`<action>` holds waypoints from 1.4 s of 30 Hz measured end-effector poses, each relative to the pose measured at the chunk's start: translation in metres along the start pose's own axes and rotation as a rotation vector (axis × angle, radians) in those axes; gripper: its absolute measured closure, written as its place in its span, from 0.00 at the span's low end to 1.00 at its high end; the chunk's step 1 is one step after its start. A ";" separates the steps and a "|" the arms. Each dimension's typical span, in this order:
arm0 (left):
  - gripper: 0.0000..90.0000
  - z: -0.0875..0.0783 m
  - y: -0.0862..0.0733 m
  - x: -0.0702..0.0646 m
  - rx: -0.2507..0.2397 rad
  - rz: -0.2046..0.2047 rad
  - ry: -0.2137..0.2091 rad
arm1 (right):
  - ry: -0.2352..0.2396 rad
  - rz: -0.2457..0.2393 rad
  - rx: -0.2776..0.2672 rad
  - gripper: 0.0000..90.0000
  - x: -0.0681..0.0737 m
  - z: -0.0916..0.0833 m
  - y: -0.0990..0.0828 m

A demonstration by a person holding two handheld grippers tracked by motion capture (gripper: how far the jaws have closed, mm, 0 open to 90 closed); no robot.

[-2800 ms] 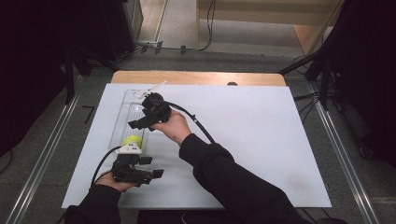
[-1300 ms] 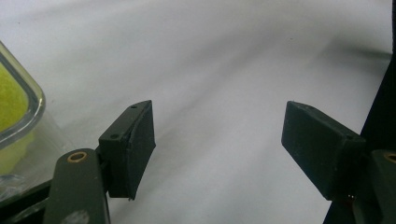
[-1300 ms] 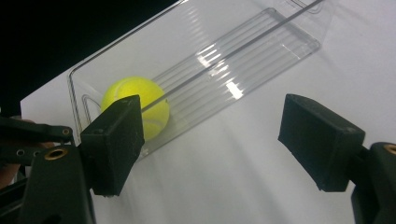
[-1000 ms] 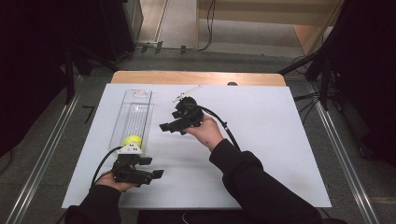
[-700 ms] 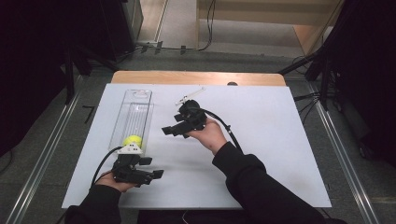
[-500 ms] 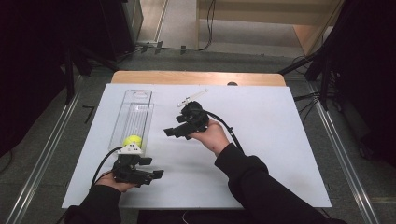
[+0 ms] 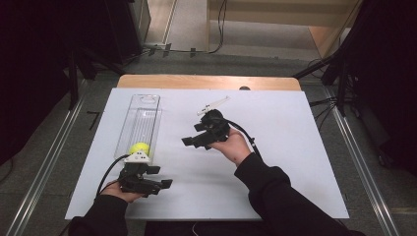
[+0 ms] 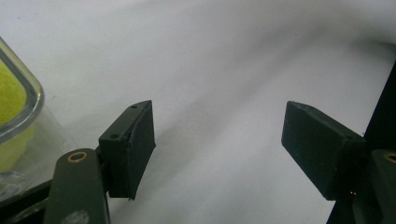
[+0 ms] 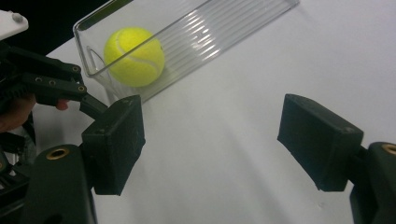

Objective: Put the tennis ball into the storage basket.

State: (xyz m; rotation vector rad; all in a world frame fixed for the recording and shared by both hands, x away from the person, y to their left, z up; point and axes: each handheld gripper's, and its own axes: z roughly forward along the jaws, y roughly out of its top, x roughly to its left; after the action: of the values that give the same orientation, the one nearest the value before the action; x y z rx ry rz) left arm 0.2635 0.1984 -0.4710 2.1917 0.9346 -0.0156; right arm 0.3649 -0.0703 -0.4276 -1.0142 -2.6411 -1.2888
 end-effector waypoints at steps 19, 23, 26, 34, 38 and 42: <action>0.29 0.000 0.000 -0.001 0.003 0.004 0.002 | -0.028 -0.003 0.022 0.23 -0.008 -0.013 -0.021; 0.29 -0.001 0.001 -0.002 -0.001 0.009 -0.001 | -0.028 -0.009 0.014 0.23 -0.007 -0.019 -0.029; 0.29 -0.001 0.001 -0.003 0.003 0.016 -0.002 | -0.026 0.002 0.009 0.23 -0.008 -0.021 -0.033; 0.29 -0.002 0.001 -0.003 -0.003 0.016 -0.005 | -0.035 0.018 0.012 0.23 -0.007 -0.025 -0.044; 0.29 -0.002 0.001 -0.003 -0.003 0.018 -0.007 | -0.044 0.036 0.010 0.23 -0.010 -0.029 -0.049; 0.29 -0.002 0.001 -0.003 -0.001 0.018 -0.007 | -0.033 0.046 0.003 0.23 -0.013 -0.034 -0.053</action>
State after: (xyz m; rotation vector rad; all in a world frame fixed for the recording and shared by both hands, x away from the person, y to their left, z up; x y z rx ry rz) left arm 0.2616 0.1971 -0.4681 2.1978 0.9113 -0.0143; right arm 0.3366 -0.1252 -0.4461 -1.0979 -2.6258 -1.2704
